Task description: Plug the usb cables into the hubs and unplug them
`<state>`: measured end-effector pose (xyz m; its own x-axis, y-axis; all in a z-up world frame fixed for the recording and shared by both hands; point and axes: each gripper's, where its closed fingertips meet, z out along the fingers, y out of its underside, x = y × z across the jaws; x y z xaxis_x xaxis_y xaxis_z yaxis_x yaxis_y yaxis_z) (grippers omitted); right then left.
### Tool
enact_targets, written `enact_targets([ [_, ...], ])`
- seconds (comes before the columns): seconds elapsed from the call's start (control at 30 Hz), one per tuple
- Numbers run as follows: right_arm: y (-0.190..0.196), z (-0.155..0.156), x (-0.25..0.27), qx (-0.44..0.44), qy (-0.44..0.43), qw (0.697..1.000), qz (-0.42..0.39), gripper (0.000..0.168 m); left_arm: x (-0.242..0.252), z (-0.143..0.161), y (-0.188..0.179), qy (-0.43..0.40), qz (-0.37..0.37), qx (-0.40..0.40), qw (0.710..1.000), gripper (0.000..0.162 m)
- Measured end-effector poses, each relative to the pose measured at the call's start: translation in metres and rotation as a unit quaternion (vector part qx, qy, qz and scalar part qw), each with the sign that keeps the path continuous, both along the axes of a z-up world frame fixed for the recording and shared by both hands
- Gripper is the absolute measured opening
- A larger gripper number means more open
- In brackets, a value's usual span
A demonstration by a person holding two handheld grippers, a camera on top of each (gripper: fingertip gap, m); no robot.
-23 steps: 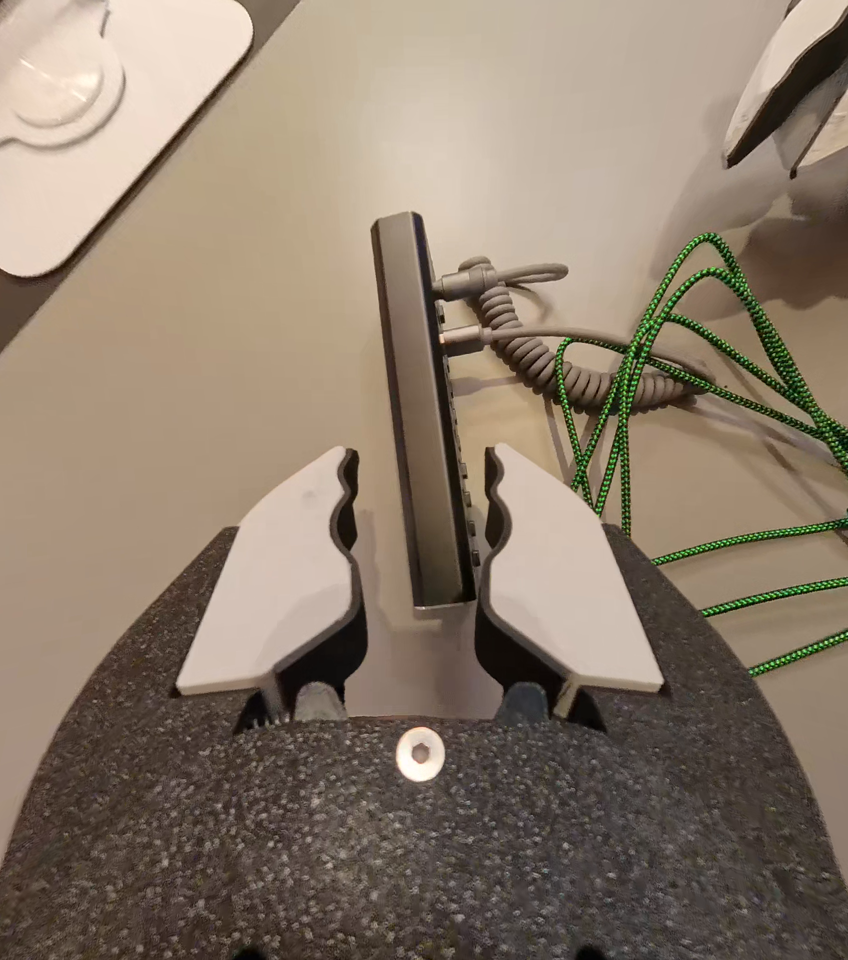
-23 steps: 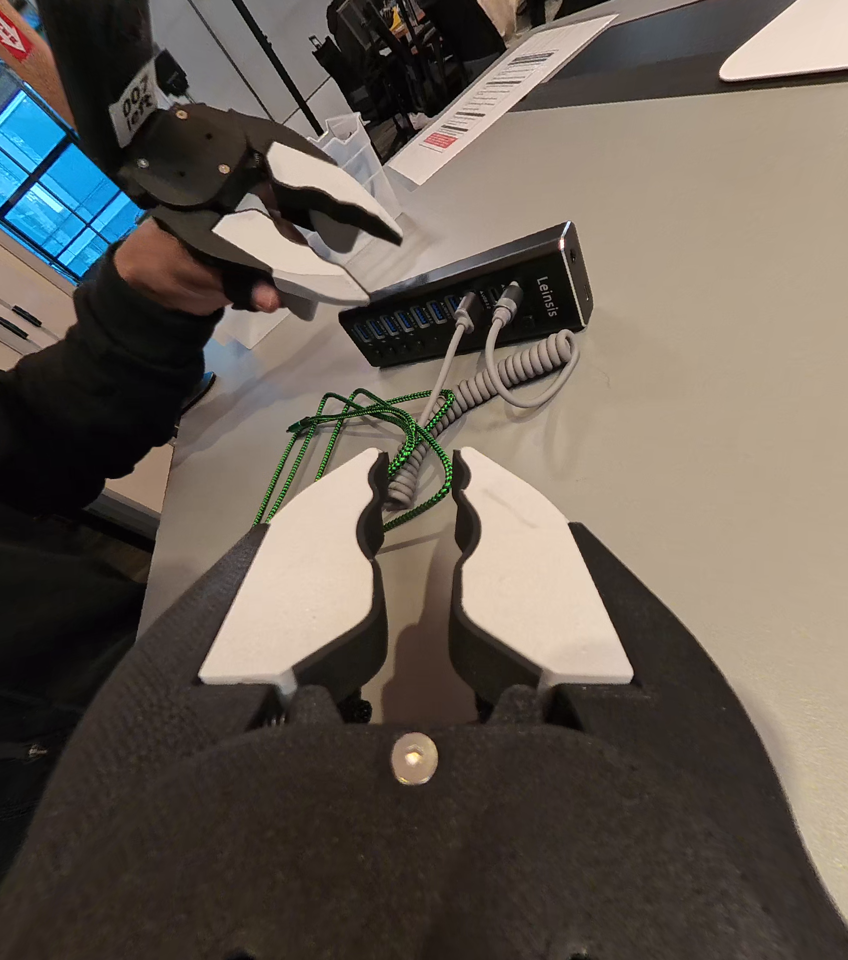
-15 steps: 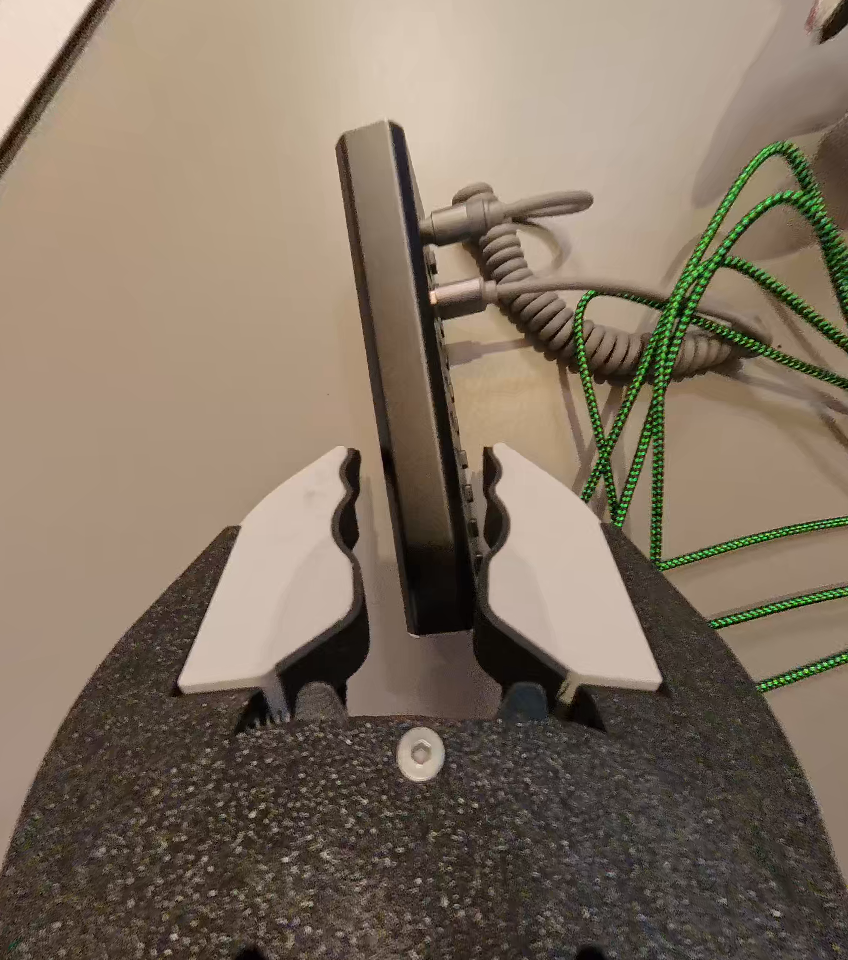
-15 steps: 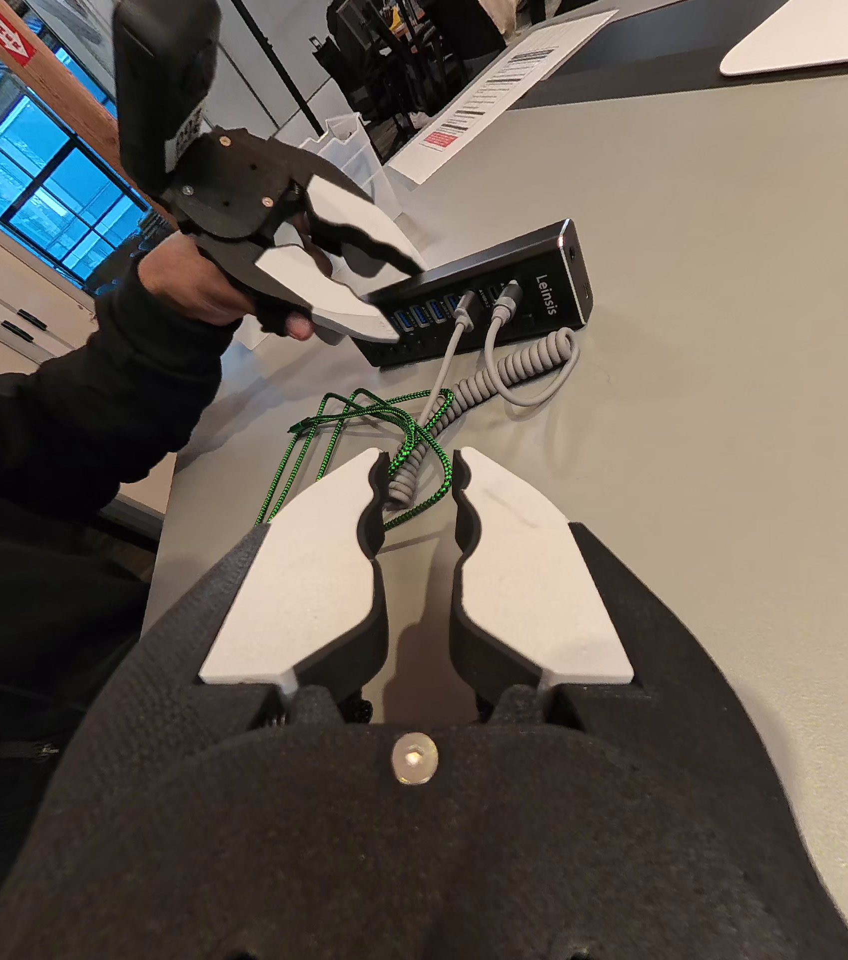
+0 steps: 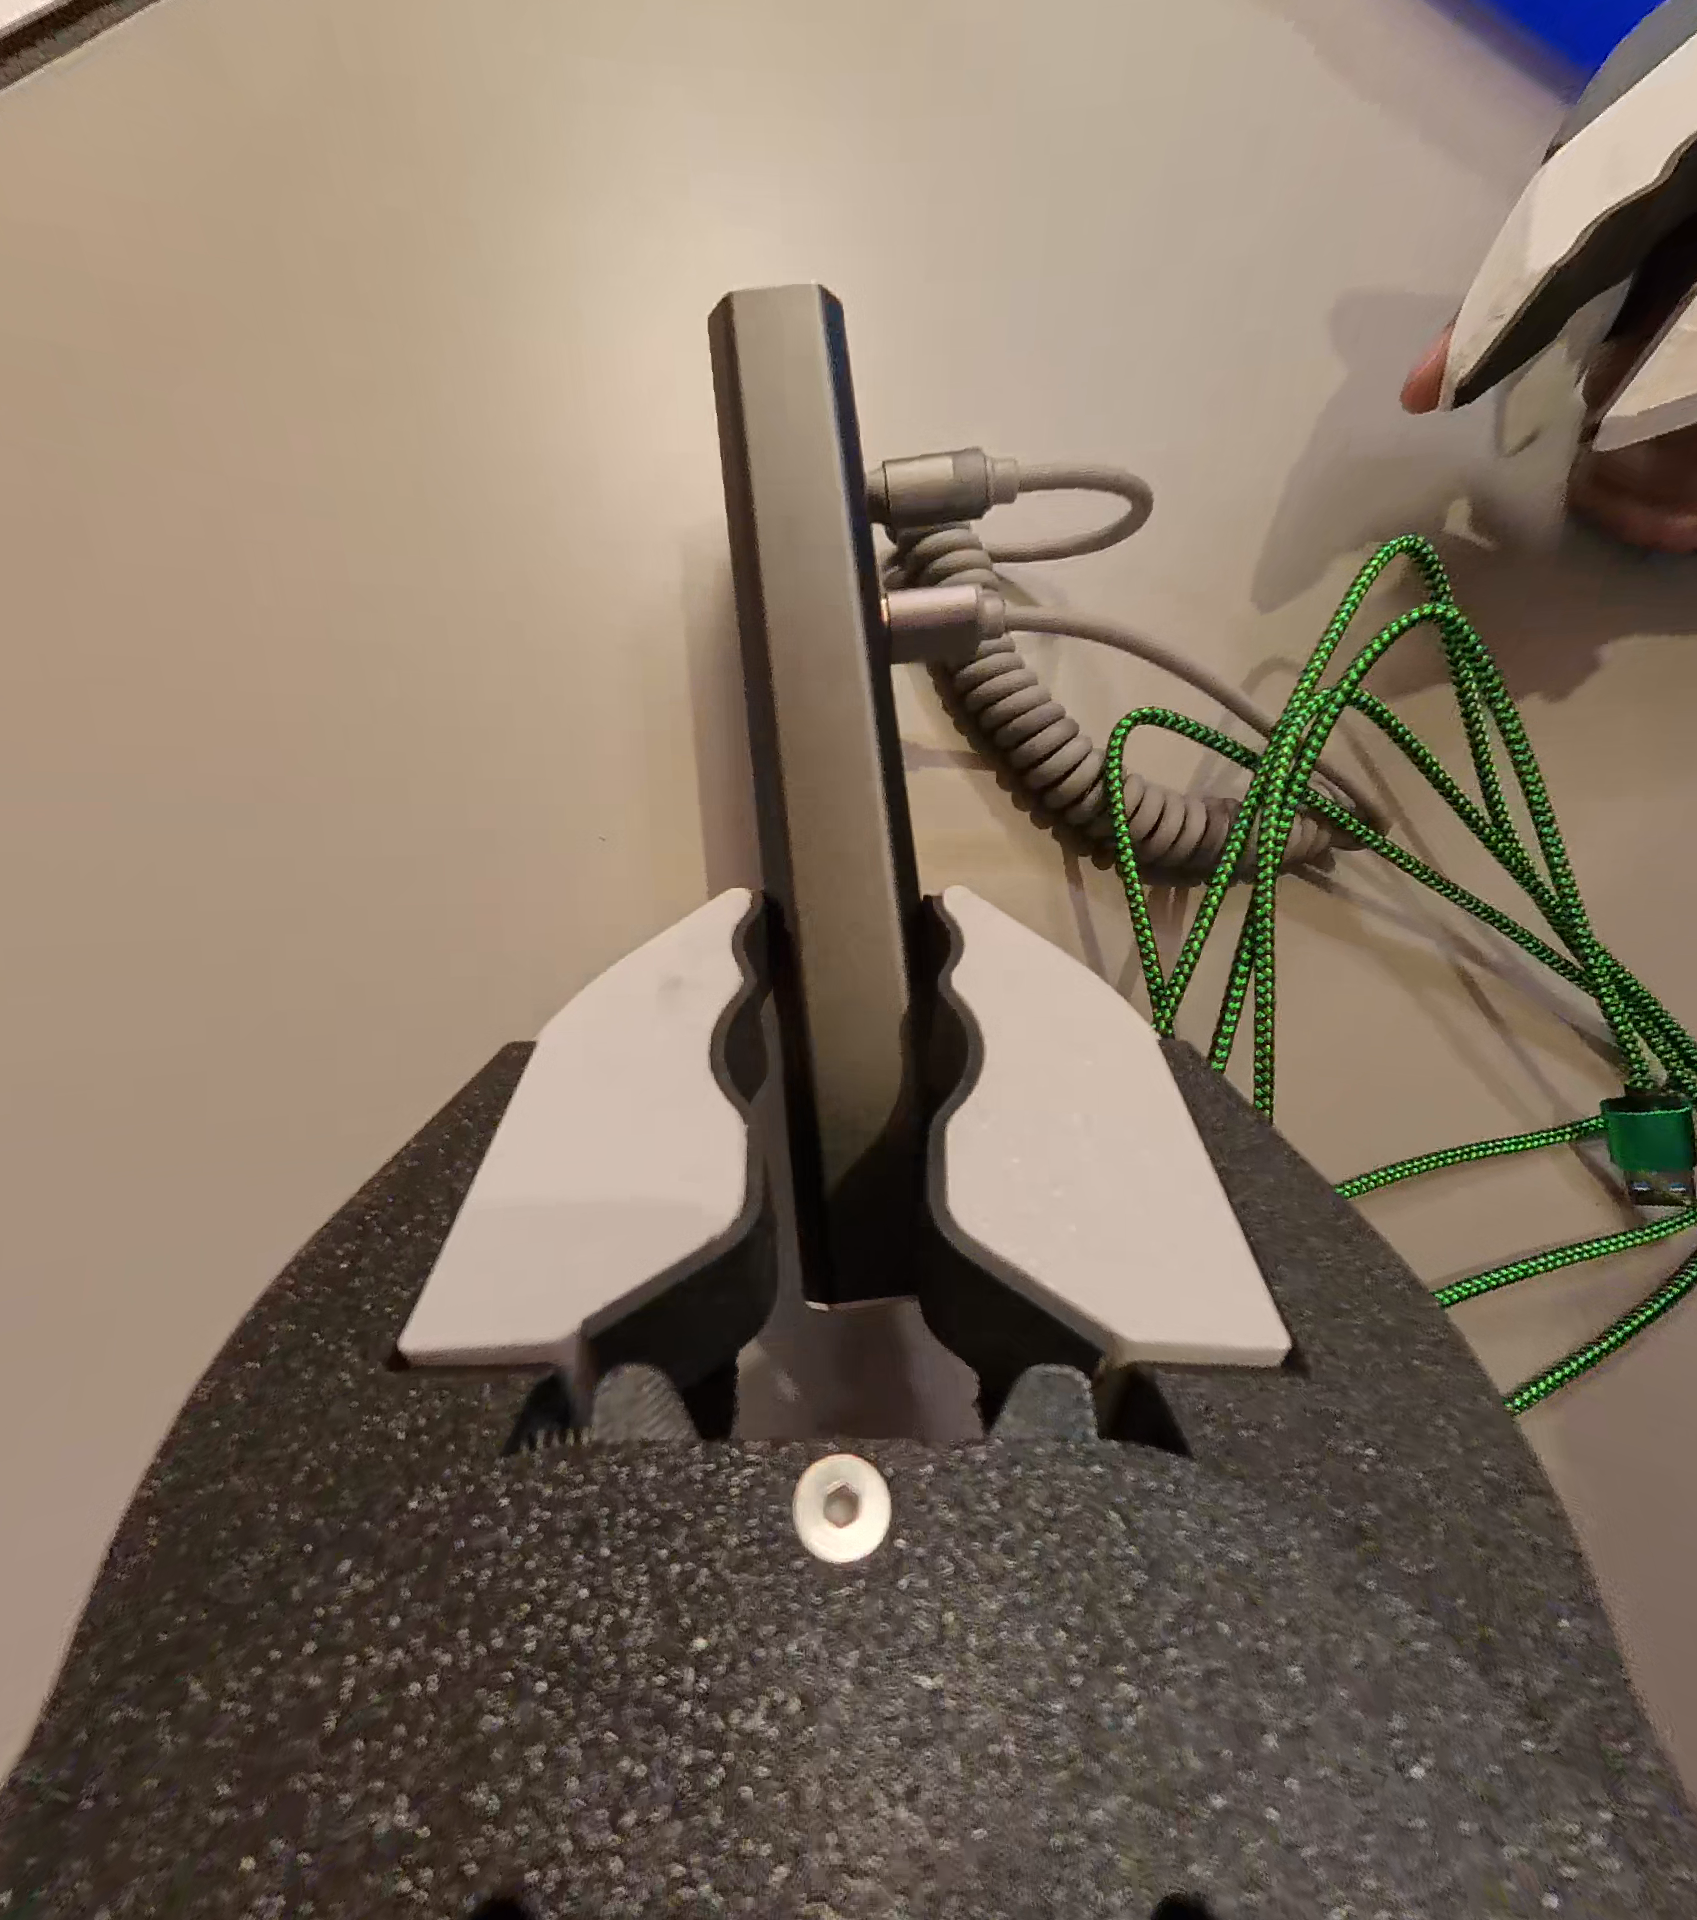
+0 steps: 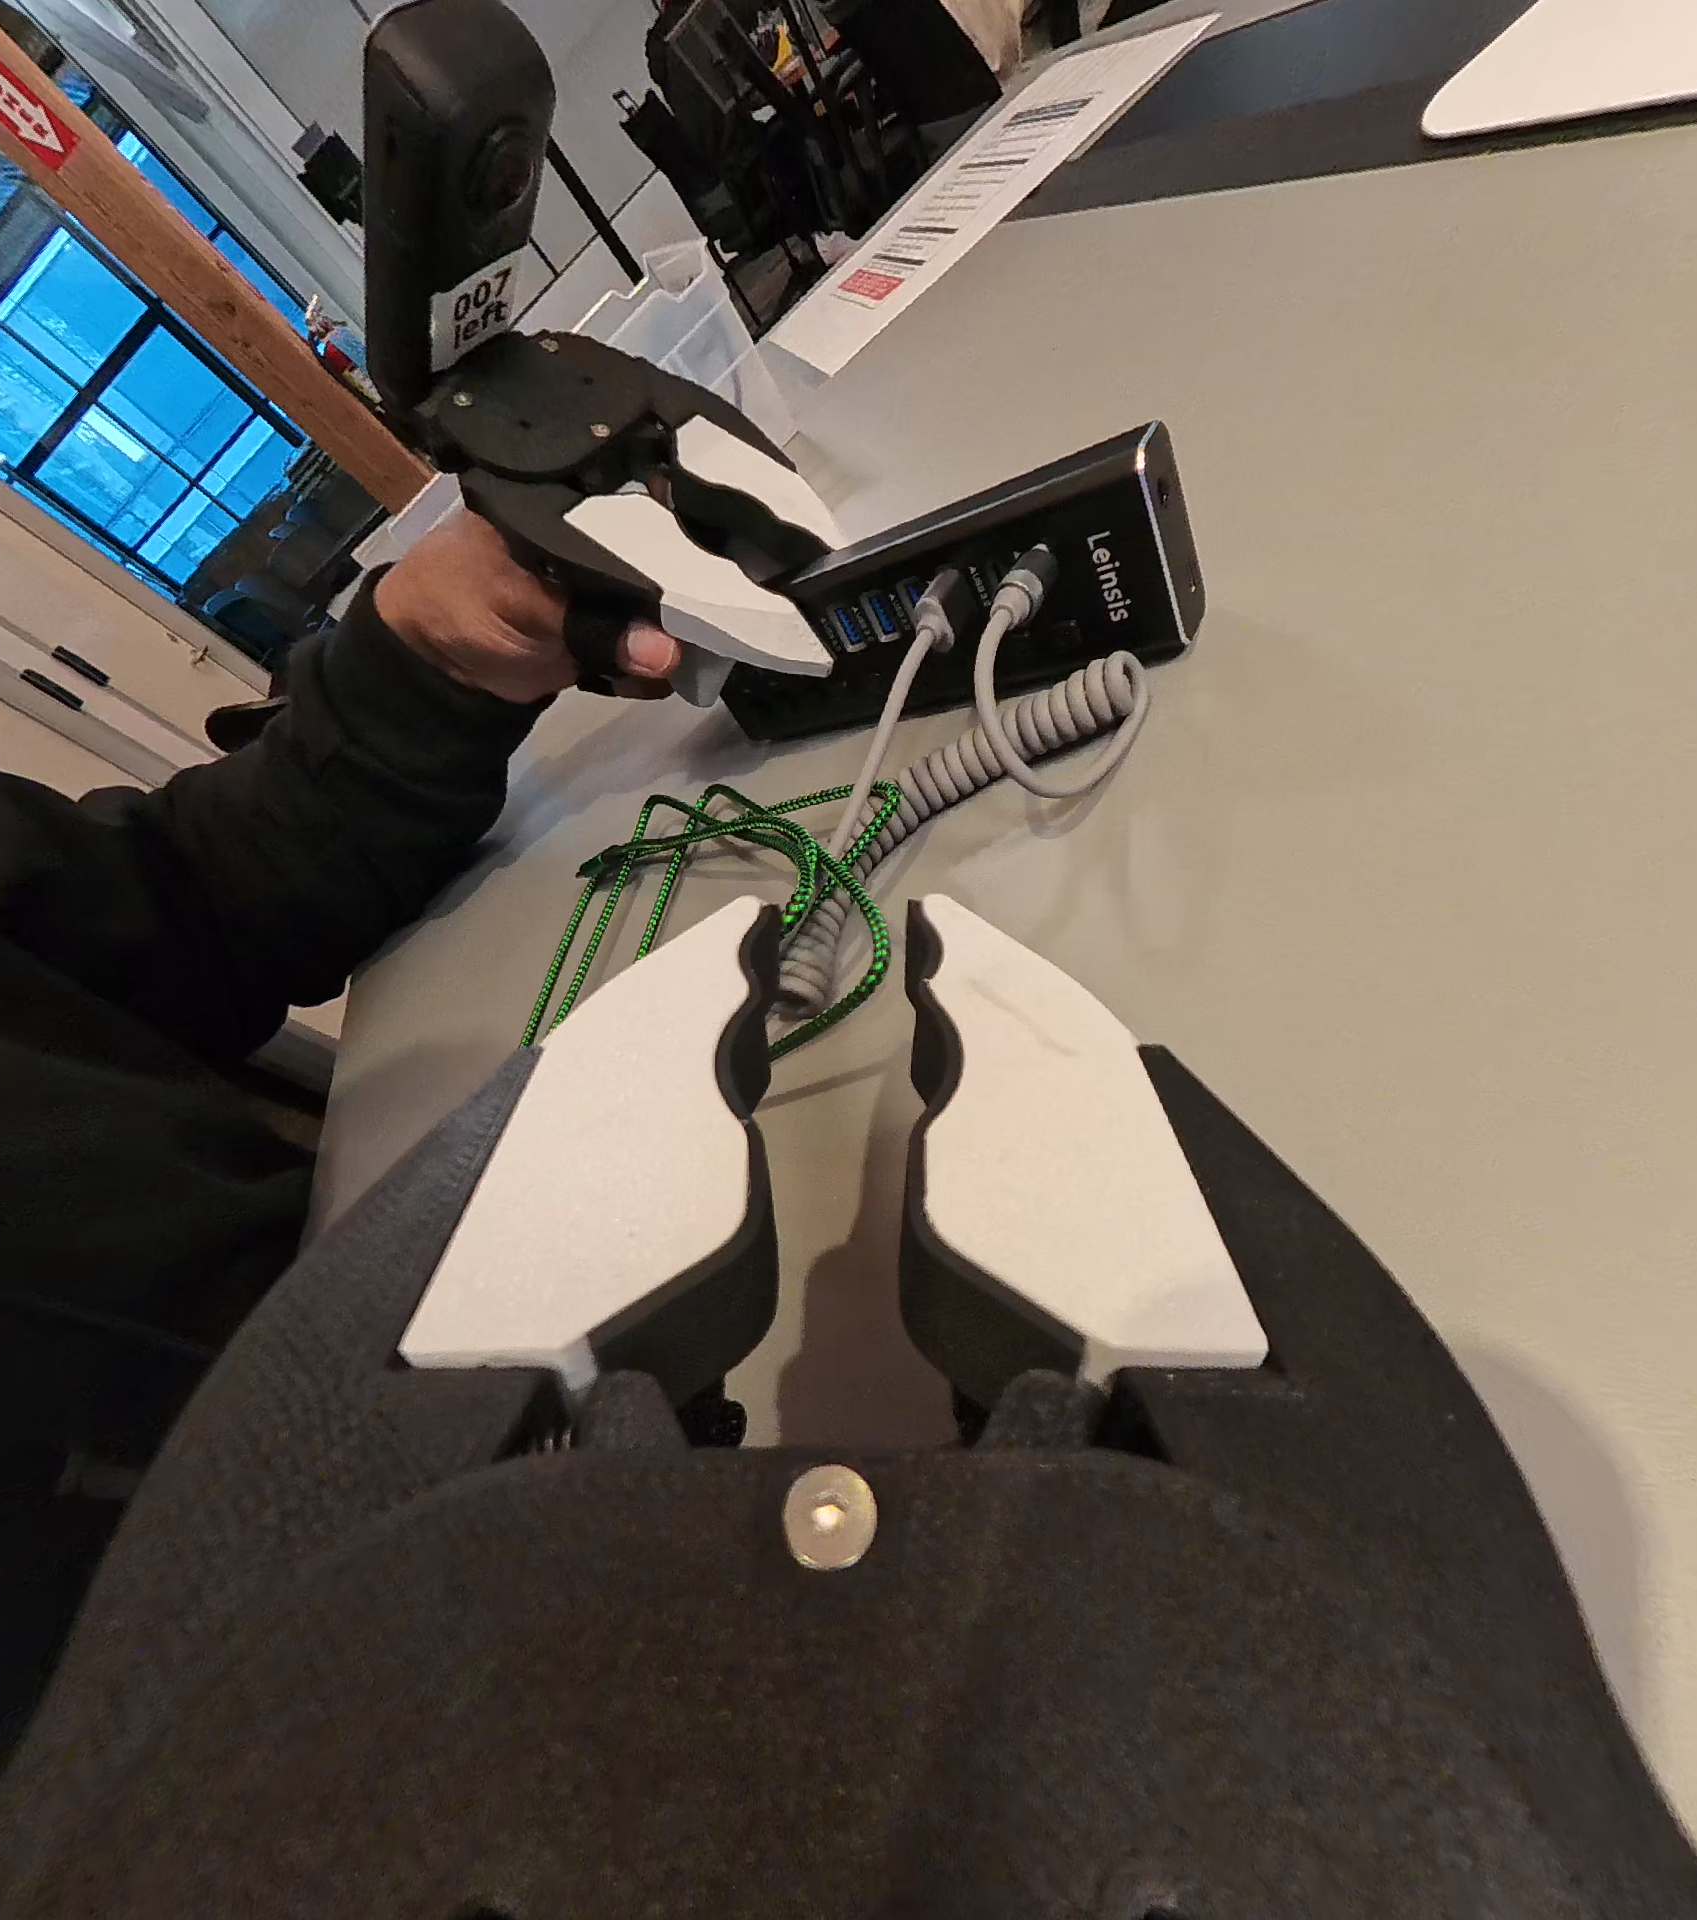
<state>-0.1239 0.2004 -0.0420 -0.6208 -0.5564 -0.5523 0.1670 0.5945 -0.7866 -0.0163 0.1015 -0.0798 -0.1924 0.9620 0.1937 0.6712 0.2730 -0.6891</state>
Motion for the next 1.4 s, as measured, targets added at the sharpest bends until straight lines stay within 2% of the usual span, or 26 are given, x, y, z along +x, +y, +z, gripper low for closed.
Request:
enact_targets([
  [0.03,-0.001,0.0,-0.001,0.0,0.0,1.0,-0.003,0.022,0.0,0.0,-0.001,-0.001,0.003,-0.007,1.0,0.028],
  [0.23,-0.013,0.004,-0.003,-0.023,0.022,0.999,-0.029,0.022,-0.007,0.011,-0.009,0.025,0.026,-0.03,0.999,0.027],
  [0.47,-0.031,0.008,-0.001,-0.077,0.105,0.989,-0.071,0.023,-0.018,0.045,-0.026,0.07,0.061,-0.124,0.988,0.027],
  [0.7,-0.057,0.044,0.004,-0.127,0.111,0.981,-0.099,0.023,-0.032,0.061,-0.034,0.141,0.108,-0.139,0.974,0.027],
  [0.83,-0.077,0.053,0.015,-0.134,0.128,0.977,-0.105,0.024,-0.034,0.065,-0.037,0.167,0.128,-0.153,0.966,0.027],
  [1.07,-0.098,0.042,0.03,-0.156,0.163,0.967,-0.12,0.025,-0.024,0.071,-0.031,0.209,0.127,-0.159,0.957,0.027],
  [1.17,-0.101,0.037,0.028,-0.177,0.192,0.956,-0.134,0.024,-0.027,0.062,-0.024,0.195,0.115,-0.159,0.961,0.027],
  [1.3,-0.099,0.029,0.028,-0.202,0.235,0.94,-0.145,0.014,-0.033,0.06,-0.017,0.196,0.107,-0.157,0.962,0.027],
  [1.4,-0.101,0.023,0.023,-0.209,0.283,0.922,-0.16,0.014,-0.037,0.059,-0.012,0.194,0.099,-0.164,0.962,0.027],
])
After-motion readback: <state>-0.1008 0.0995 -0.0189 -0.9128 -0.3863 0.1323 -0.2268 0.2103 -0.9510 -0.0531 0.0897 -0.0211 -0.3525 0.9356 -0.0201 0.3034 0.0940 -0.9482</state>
